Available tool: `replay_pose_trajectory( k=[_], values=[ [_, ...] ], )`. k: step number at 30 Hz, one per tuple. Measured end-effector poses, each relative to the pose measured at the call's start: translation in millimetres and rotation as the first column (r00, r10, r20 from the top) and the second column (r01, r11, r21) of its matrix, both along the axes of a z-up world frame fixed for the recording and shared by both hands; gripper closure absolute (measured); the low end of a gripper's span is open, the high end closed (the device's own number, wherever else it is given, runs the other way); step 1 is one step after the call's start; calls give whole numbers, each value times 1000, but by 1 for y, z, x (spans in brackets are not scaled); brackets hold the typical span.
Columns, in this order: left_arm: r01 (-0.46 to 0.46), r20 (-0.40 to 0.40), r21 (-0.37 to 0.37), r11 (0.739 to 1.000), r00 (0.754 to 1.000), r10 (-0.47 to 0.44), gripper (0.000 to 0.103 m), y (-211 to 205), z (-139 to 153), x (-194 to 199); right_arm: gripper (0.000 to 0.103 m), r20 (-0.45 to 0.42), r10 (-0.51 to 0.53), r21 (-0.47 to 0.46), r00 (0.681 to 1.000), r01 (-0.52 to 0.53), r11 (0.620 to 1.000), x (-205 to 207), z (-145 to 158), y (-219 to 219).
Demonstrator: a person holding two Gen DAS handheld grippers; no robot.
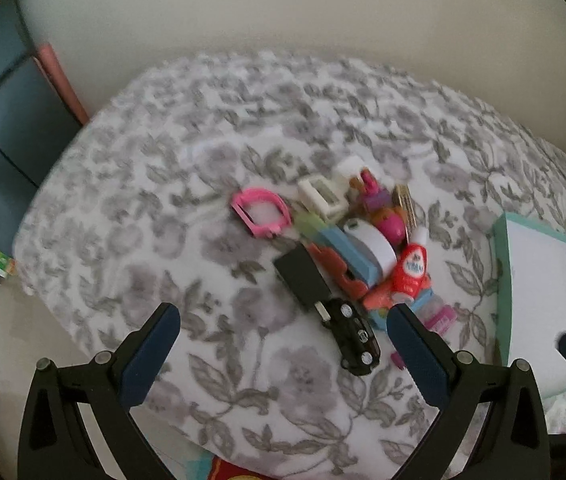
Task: Organize rigid objects
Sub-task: 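Grasp the black toy car with the left gripper while the right grasps the pink lighter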
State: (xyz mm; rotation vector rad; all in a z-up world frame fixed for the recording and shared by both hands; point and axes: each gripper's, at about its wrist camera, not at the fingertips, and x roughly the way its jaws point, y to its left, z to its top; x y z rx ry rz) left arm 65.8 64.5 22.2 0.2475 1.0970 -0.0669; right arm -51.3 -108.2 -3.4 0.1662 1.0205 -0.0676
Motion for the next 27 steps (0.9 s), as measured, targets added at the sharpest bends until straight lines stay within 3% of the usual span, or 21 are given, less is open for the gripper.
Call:
replay_pose_trajectory(
  k=[4, 12, 17, 20, 25, 27],
  values=[
    [-9, -150, -59, 998, 989, 0, 0, -2, -38, 10, 0, -57, 109, -21, 992, -110, 994, 21, -22, 19],
    [-9, -296, -124, 992, 955, -28, 6, -16, -87, 20, 0, -180, 248, -34, 952, -258, 965, 49, -73, 39],
    [-2, -315, -126, 992, 948, -38, 7, -24, -103, 22, 0, -198, 264, -25, 944, -274, 961, 62, -90, 35],
    [1, -337, -132, 991, 940, -46, 21, -28, -115, 24, 1, -193, 276, 10, 942, -280, 960, 64, -94, 34],
    [-4, -342, -157, 988, 938, -51, 22, -27, -124, 25, 3, -201, 315, -18, 928, -325, 946, 63, -99, 53],
    [4, -353, -164, 986, 933, -63, 29, -27, -124, 21, 6, -204, 316, -47, 927, -332, 942, 64, -102, 58]
  ],
)
